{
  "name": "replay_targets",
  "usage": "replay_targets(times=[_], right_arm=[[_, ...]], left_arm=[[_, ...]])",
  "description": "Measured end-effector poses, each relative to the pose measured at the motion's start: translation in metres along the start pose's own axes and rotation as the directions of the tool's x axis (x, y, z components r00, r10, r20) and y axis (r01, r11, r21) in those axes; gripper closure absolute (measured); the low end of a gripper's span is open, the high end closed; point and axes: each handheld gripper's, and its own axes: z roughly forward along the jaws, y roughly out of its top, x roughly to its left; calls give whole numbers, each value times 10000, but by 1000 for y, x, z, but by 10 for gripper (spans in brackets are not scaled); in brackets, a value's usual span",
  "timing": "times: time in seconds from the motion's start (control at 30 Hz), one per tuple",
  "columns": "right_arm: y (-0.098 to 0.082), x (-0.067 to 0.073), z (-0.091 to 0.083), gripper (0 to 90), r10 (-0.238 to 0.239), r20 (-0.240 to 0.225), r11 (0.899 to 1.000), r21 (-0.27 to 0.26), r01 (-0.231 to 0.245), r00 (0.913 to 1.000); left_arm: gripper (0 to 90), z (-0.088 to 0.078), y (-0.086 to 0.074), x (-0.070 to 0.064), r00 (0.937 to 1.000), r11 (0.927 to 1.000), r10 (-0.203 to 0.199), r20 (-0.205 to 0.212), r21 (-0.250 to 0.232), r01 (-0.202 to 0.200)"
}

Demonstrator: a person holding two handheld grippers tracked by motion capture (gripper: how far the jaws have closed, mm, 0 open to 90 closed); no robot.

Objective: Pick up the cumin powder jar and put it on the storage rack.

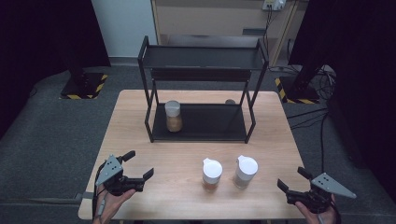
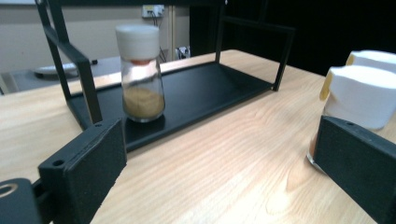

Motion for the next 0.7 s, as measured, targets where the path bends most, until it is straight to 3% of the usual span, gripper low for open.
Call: replay_targets(times=[0.7], right_arm=[[0,2,0,25,-132,125,9999,-53,133,9998]], left_arm=[[17,-17,-26,8,9998,9994,-174,-137,293,178]])
